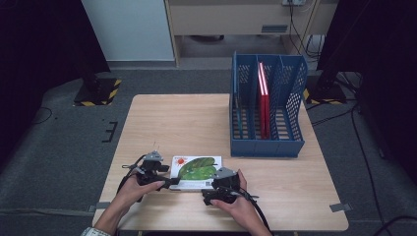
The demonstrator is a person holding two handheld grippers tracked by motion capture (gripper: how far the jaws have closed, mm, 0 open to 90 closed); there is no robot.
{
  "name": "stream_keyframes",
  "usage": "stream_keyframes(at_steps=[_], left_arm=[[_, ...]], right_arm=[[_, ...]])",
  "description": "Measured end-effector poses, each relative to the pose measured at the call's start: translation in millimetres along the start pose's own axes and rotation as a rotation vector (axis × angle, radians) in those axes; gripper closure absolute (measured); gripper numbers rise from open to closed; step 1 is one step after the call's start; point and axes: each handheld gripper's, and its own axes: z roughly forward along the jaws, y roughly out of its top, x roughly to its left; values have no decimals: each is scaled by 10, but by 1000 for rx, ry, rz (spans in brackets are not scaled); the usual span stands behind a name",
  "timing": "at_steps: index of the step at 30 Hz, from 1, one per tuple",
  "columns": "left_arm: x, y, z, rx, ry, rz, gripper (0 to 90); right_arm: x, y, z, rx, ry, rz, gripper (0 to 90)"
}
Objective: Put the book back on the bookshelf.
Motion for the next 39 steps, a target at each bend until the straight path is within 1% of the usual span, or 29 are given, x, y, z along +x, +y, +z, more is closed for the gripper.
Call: stream_keyframes(at_steps=[4,6,8,12,15,17,20,21,24,28,29,30,31,33,36,39], left_arm=[[2,-28,37,16,-18,-2,169],[5,-40,56,23,-18,-3,169],[-2,-44,73,30,-27,-1,168],[4,-42,74,30,-30,-1,157],[20,-52,55,29,-22,-3,161],[30,-67,43,26,-27,-9,163],[26,-78,41,27,-46,5,163],[20,-78,47,23,-53,0,163],[1,-73,55,32,-61,8,161],[4,-70,61,31,-77,2,160],[-1,-64,66,27,-79,-6,162],[-6,-59,70,30,-81,-2,169],[-14,-50,74,32,-77,10,171],[-22,-34,63,26,-81,20,173],[-26,-3,31,3,-75,18,197],[-7,6,27,-7,-76,13,218]], right_arm=[[1,2,3,-1,-1,0,13],[1,3,3,-1,-1,0,12],[2,3,4,-1,-1,0,13],[3,4,5,-1,-1,1,13],[2,4,3,1,1,1,13],[3,4,5,-1,-1,1,13],[2,4,4,0,1,1,13],[3,4,4,0,0,1,13],[2,4,5,-1,-2,1,14],[4,4,4,-1,-2,2,16],[4,5,2,1,0,2,16],[4,5,2,1,0,3,16],[5,5,3,0,-1,2,17],[4,5,2,0,-2,3,20],[0,5,0,-2,0,7,25],[-3,6,-1,-6,1,12,28]])
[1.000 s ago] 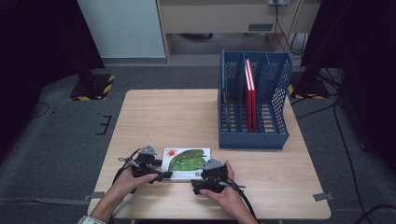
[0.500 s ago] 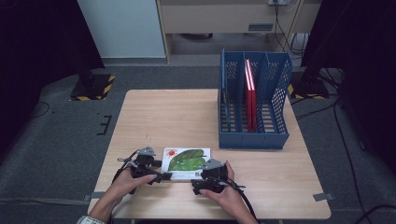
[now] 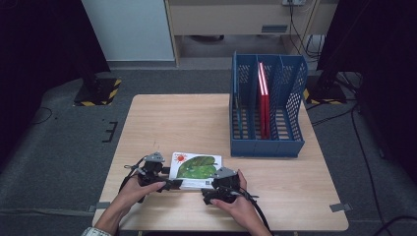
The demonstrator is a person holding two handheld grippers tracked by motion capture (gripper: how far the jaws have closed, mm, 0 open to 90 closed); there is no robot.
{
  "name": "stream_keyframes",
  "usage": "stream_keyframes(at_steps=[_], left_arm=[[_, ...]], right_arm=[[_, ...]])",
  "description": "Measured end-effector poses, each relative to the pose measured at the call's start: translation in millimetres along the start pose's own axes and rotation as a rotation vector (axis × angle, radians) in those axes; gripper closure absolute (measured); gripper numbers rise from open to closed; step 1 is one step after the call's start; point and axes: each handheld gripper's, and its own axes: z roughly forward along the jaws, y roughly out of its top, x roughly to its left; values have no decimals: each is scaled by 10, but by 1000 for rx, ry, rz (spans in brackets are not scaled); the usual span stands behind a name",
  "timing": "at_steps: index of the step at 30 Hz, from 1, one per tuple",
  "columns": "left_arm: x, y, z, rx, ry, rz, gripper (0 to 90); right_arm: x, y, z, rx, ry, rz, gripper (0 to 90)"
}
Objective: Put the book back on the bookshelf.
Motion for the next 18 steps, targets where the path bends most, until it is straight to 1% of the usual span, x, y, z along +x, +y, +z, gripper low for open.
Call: stream_keyframes(at_steps=[3,8,9,13,15,17,18], left_arm=[[23,-1,19,4,-1,-8,228],[18,1,21,5,-3,-2,237],[13,3,17,3,-8,0,238],[26,3,25,4,-35,-7,248],[41,-3,41,14,-37,-13,250],[56,-8,42,7,-41,-18,254],[58,-7,43,5,-36,-17,260]], right_arm=[[-1,0,0,0,2,-1,26],[-20,-2,-4,-4,16,7,20],[-23,-1,-2,-7,18,13,16],[-31,1,0,-5,24,11,8],[-35,2,-1,-4,28,10,8],[-53,2,-9,-4,38,10,14],[-64,5,-20,-4,45,21,20]])
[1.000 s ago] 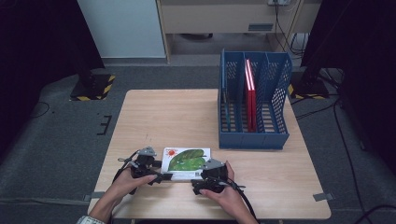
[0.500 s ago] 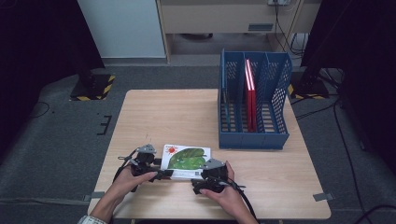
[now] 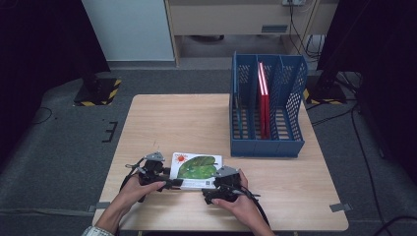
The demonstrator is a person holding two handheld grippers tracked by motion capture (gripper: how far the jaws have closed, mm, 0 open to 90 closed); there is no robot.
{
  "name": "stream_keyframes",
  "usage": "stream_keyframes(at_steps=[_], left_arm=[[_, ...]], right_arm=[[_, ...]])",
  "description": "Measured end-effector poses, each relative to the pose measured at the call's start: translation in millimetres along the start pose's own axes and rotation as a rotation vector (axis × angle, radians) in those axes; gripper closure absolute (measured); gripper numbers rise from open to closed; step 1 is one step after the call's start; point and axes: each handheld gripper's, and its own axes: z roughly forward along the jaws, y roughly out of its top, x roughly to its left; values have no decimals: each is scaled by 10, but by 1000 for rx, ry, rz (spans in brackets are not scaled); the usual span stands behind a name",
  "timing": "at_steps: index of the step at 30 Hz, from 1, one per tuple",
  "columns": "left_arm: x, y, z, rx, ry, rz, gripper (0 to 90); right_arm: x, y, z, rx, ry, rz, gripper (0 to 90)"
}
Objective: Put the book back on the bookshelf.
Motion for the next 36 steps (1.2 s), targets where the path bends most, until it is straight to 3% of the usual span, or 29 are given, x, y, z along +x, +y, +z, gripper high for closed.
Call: stream_keyframes(at_steps=[2,7,9,12,17,22,30,36], left_arm=[[3,-1,4,-4,6,2,261],[7,-3,6,-8,4,1,263],[8,-4,6,-8,4,1,264],[8,-3,6,-8,4,2,264],[13,-2,16,-13,-1,6,267],[10,1,22,-11,0,18,280],[4,4,-3,6,7,6,338],[-31,0,-22,6,15,20,358]], right_arm=[[-29,13,-36,-1,26,6,41],[-74,87,-216,-62,63,3,45],[-120,115,-268,-89,40,5,60],[-221,135,-280,-110,15,46,73],[-316,102,-127,-63,32,86,78],[-259,88,-13,-35,80,97,66],[-225,76,1,-45,67,90,58],[-192,59,-13,-58,52,78,54]])
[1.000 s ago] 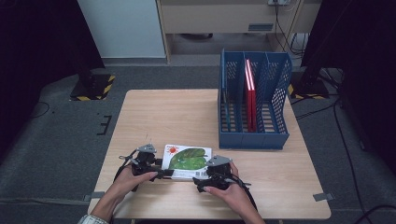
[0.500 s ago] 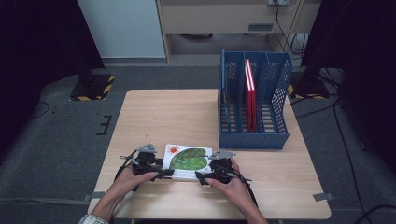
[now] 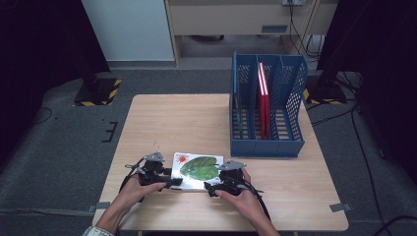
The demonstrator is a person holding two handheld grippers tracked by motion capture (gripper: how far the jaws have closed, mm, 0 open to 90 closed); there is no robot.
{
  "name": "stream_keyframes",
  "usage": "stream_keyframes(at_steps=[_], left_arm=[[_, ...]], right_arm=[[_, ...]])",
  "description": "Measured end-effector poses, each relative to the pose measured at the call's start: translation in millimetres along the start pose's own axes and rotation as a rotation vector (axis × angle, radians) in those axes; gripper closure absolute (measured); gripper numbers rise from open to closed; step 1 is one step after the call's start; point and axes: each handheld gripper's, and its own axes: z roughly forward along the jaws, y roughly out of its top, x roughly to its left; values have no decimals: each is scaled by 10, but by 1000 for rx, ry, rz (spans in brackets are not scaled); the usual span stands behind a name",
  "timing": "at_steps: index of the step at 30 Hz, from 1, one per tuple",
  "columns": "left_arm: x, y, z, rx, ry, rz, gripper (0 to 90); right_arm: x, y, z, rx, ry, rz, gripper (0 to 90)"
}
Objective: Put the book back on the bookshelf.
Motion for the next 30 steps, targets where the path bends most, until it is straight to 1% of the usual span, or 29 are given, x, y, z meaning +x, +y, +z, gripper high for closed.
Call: stream_keyframes(at_steps=[3,5,7,8,9,10,14,16,19,20,22,24,27,30], left_arm=[[-6,-5,-2,-4,-6,3,364],[-11,-5,-1,-4,-8,10,373],[-16,-5,5,-5,-7,15,381],[-20,-4,5,-8,-6,24,387],[-24,-2,4,-11,-4,26,395],[-26,-1,6,-10,-2,27,398],[-22,-4,5,-14,-3,29,402],[-26,-3,1,-14,-1,33,406],[-30,0,-9,-19,5,43,419],[-33,5,-16,-23,12,53,427],[-50,22,-30,-31,33,77,442],[-56,27,-38,-38,43,81,457],[-55,26,-39,-42,44,82,465],[-48,25,-30,-42,48,75,464]], right_arm=[[13,0,3,3,0,10,34],[9,1,8,-1,-8,-7,19],[1,2,7,0,-11,-2,9],[-14,1,13,1,-12,2,4],[-32,0,19,6,-1,30,3],[-46,-3,22,5,3,37,3],[-58,-5,25,8,10,47,5],[-57,-3,20,6,2,37,10],[-43,13,8,11,-9,36,25],[-40,19,2,8,-15,32,36],[-33,43,-11,-8,-42,14,61],[-33,68,-29,-23,-68,6,95],[-49,75,-41,-33,-70,10,115],[-59,74,-28,-32,-67,13,101]])
